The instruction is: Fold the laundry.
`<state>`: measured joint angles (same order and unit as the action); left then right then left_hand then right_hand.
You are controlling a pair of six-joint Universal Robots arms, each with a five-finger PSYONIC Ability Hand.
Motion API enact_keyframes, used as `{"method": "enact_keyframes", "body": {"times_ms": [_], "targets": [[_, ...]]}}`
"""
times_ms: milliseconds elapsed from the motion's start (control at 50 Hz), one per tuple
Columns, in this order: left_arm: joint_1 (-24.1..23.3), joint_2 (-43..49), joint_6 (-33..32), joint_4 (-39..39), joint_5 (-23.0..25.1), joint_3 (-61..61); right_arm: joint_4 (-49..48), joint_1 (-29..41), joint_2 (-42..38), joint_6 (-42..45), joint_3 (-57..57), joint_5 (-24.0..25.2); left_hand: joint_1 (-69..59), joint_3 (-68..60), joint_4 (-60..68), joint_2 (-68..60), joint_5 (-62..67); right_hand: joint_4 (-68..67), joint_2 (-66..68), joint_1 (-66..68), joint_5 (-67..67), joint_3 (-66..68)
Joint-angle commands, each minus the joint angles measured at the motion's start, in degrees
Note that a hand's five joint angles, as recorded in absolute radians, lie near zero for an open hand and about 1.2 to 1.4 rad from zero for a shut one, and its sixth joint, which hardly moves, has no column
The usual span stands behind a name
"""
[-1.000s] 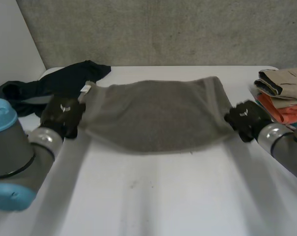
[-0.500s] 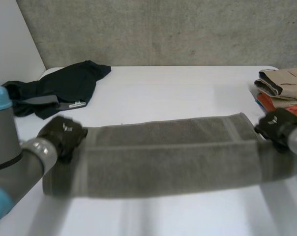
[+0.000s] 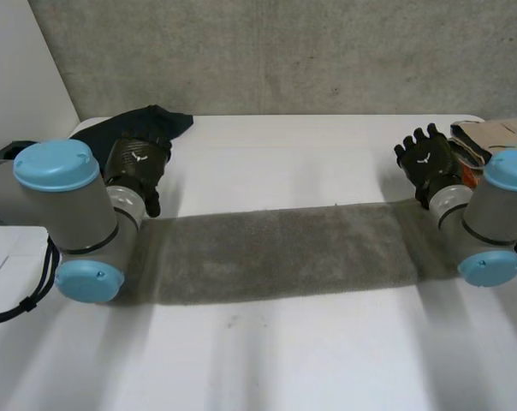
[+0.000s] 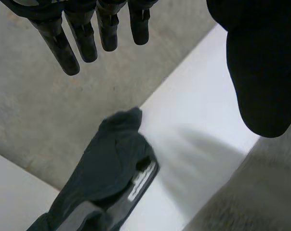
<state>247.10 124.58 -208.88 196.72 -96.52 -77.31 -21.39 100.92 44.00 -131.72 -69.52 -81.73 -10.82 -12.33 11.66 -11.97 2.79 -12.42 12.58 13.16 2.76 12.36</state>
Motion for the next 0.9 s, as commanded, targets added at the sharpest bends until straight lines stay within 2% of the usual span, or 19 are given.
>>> {"method": "enact_keyframes", "body": {"times_ms": [20,120,140,200,280,340,380,420,440,460,580,660,680,760,820,880,900], "targets": [[-0.5,-8.8,6.3,0.9,0.7,-9.7,11.4,-0.9,12.7,-11.6,-9.0,2.4,0.8,2.3,-1.6,1.9,-2.7,2.4,-2.6,-3.2,-2.8,-2.4],[-0.7,-13.6,9.7,3.5,0.8,-16.3,19.8,-6.8,15.4,-12.7,-15.3,7.9,0.8,2.3,-1.7,2.0,-2.8,1.7,-1.9,-2.4,-2.0,-1.6],[-0.7,-14.2,10.3,4.1,0.8,-17.5,21.2,-9.7,15.6,-12.2,-17.4,9.9,0.8,2.3,-1.7,2.0,-2.8,-3.5,3.3,2.8,3.2,3.6],[-0.6,-15.9,12.7,6.9,1.9,-21.2,22.1,-13.8,15.9,-11.3,-20.3,13.1,0.8,2.3,-1.7,2.0,-2.8,-11.4,11.3,10.7,11.1,11.5],[-0.5,-16.1,15.1,9.6,5.2,-23.7,22.1,-16.0,16.1,-8.0,-22.5,14.5,0.8,2.3,-1.7,2.0,-2.8,-15.8,15.7,15.1,15.5,15.9],[-0.3,-16.0,15.5,9.6,6.4,-23.8,22.0,-16.2,16.1,-5.9,-22.9,14.5,0.8,2.3,-1.7,2.0,-2.8,-17.5,17.3,16.8,17.2,17.6],[-0.2,-16.0,15.5,9.9,6.6,-23.8,21.7,-16.3,15.2,-4.6,-22.4,14.5,0.8,2.3,-1.7,2.0,-2.8,-24.0,23.9,23.3,23.7,24.1],[-0.2,-16.1,15.6,10.0,6.7,-23.8,20.9,-16.6,14.3,-4.1,-21.9,14.5,0.8,2.3,-1.7,2.0,-2.8,-38.6,38.5,37.9,38.3,38.7],[-0.2,-16.1,15.6,10.0,6.7,-23.8,19.5,-17.1,12.9,-3.8,-21.6,13.8,0.8,2.3,-1.7,2.0,-2.8,-64.4,64.2,63.6,64.0,64.4],[-0.2,-16.2,15.6,10.0,6.7,-23.9,18.8,-17.3,12.5,-3.7,-21.3,13.4,0.8,2.3,-1.7,2.0,-2.8,-67.5,67.4,66.8,67.2,67.6],[-0.1,-17.7,15.6,10.0,6.4,-24.4,11.6,-20.8,13.9,-2.5,-22.2,7.8,0.8,2.3,-1.7,2.0,-2.8,-67.6,67.4,66.8,67.2,67.6],[-0.1,-19.3,15.7,10.1,6.3,-24.6,9.4,-23.0,20.0,1.5,-23.3,5.7,0.8,2.3,-1.7,2.0,-2.8,-67.6,67.4,66.8,67.2,67.6],[-0.1,-19.5,15.7,10.1,6.3,-24.6,9.5,-23.3,21.7,4.7,-23.5,5.4,0.8,2.3,-1.7,2.0,-2.8,-67.6,67.4,66.8,67.2,67.6],[-0.1,-20.9,15.7,10.1,6.3,-24.9,9.1,-23.2,23.4,10.2,-23.2,5.1,0.8,2.3,-1.7,2.0,-2.8,-67.6,67.4,66.8,67.2,67.6],[-0.1,-21.1,15.7,10.1,6.2,-24.9,8.8,-21.2,24.6,10.2,-23.1,6.0,0.8,2.3,-1.7,2.0,-2.8,-67.6,67.4,66.8,67.2,67.6],[0.0,-21.7,15.7,10.1,6.2,-24.9,7.6,-11.6,26.8,8.9,-22.2,7.7,0.8,2.3,-1.7,2.0,-2.8,-67.6,67.4,66.8,67.2,67.6],[0.2,-21.9,15.7,10.0,6.1,-24.9,6.1,-6.1,26.9,8.1,-21.6,9.4,0.8,2.3,-1.7,2.0,-2.8,-67.6,67.4,66.8,67.2,67.6]]}}
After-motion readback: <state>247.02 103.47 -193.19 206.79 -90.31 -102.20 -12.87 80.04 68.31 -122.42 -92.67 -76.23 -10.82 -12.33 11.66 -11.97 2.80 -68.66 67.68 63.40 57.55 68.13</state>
